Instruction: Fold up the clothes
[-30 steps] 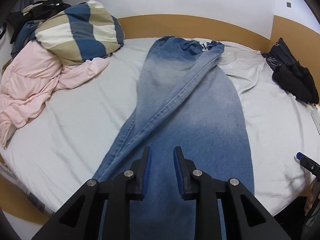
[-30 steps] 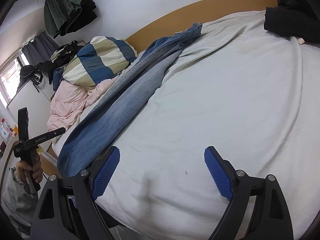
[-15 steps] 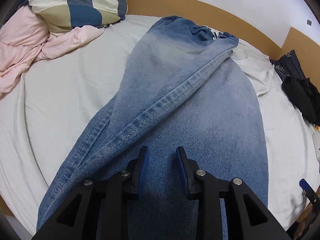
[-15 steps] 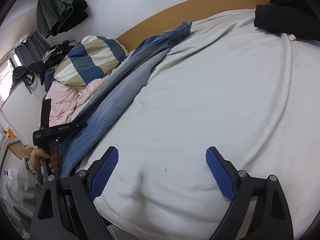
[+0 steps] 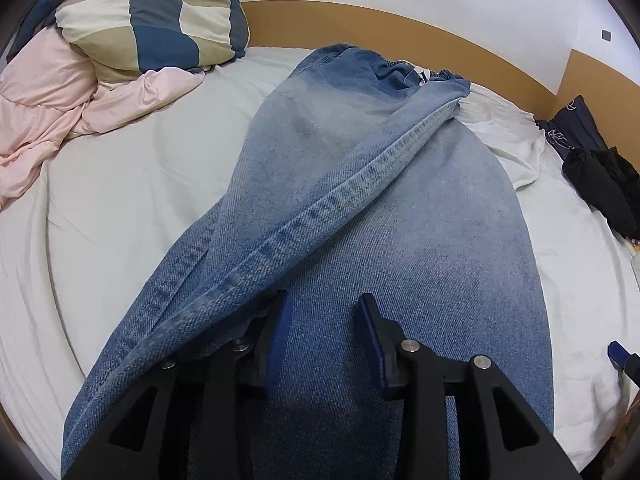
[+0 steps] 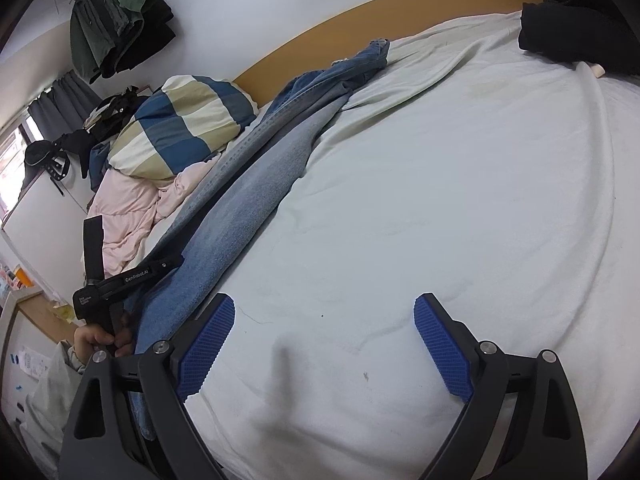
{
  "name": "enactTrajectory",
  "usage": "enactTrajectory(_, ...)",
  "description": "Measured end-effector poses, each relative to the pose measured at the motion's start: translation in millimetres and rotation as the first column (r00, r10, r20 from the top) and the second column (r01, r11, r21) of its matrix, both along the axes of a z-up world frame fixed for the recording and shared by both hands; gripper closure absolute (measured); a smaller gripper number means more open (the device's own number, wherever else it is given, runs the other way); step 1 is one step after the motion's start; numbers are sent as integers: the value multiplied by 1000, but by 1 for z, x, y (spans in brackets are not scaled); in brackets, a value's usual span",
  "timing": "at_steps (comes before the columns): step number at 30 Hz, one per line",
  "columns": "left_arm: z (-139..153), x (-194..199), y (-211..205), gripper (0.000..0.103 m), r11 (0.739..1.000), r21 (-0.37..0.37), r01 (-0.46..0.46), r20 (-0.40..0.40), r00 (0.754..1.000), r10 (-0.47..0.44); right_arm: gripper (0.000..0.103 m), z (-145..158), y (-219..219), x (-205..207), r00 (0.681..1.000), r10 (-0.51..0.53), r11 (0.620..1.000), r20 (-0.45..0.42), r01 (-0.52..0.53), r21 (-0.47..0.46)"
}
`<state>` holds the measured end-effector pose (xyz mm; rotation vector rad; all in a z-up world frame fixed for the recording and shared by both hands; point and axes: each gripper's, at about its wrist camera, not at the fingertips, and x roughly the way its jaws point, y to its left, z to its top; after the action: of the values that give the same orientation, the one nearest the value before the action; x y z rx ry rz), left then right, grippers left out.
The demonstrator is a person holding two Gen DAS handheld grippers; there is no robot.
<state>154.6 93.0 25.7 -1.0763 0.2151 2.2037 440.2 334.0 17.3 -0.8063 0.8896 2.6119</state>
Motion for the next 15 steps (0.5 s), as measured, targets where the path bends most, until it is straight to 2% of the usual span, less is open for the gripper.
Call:
enactTrajectory(2, 0, 1, 2, 53, 1000, 9, 20, 6, 1000, -20, 9, 0, -2, 0, 1000, 1, 1000, 4, -1, 12)
enactTrajectory(6, -1, 8, 10, 24, 996, 8, 93, 12, 996, -93, 9, 0, -4, 4, 1000, -3, 999, 10, 2, 39)
enactTrajectory(10, -2, 14, 19, 20, 993, -37, 115, -8, 993, -116, 7, 1, 0, 12, 999, -44, 998, 8, 43, 55)
enactTrajectory(15, -2, 15, 22, 18, 992, -49, 116, -14, 993, -117, 5, 0, 10, 21, 996, -82, 997, -19, 82, 9)
